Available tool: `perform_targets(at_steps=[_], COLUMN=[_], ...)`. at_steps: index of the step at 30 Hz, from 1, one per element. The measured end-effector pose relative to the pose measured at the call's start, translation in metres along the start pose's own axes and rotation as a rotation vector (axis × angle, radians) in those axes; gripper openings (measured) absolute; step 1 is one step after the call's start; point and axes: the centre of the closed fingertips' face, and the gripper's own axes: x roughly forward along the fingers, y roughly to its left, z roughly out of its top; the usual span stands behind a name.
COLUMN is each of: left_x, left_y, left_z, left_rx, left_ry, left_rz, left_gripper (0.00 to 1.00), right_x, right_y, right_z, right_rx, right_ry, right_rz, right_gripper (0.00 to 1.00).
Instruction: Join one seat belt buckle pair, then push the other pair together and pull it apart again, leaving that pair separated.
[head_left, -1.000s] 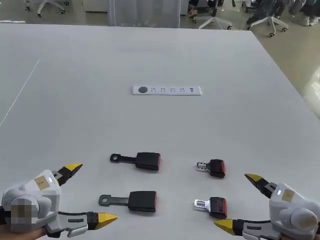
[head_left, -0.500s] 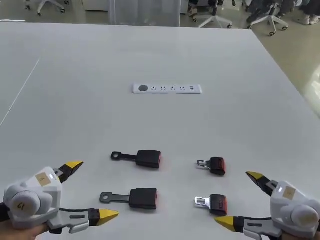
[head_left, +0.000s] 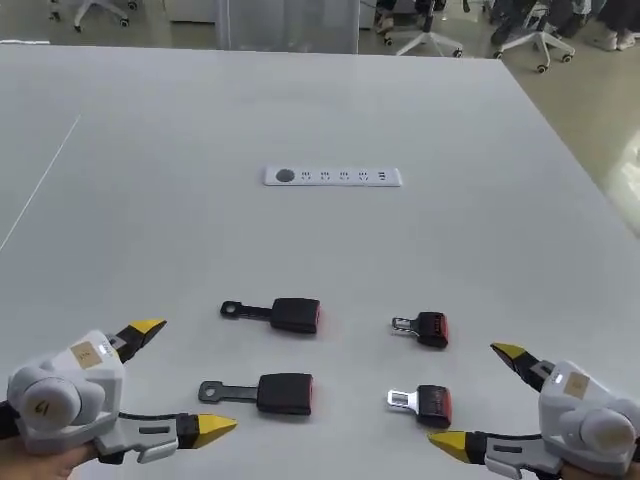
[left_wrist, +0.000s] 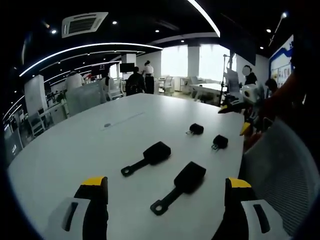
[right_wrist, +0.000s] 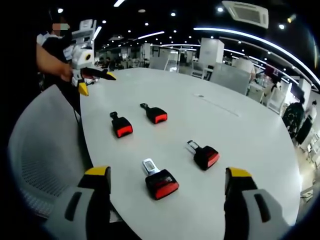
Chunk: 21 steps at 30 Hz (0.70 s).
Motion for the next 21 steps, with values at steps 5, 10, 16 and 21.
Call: perform_targets(at_steps=[5,10,16,21], left_x=[-0.002,-0.003,-0.003,-0.003], left_y=[0.002,0.005,0.004,0.003], left_z=[0.007,0.009,0.009,0.006], left_rx=[-0.021,-0.022,-0.016,-0.014], left_ry=[-0.025,-0.029,-0.026,-0.016], left_rz=[0.008,0.014,0.014,0.012], left_gripper=[1.00,1.00,1.00,1.00], right_x=[-0.001,-0.001,-0.001,-0.002], right_y=[-0.001,-0.002,-0.001,-0.002], right_z=[0.000,0.001,0.001,0.001], right_rx=[-0.001,-0.003,-0.002,-0.001], right_ry=[0.000,-0.002,-0.006,-0.005], right_rz=[-0.001,-0.002,-0.001,-0.001], right_gripper=[0.96,0.96,0.96,0.96])
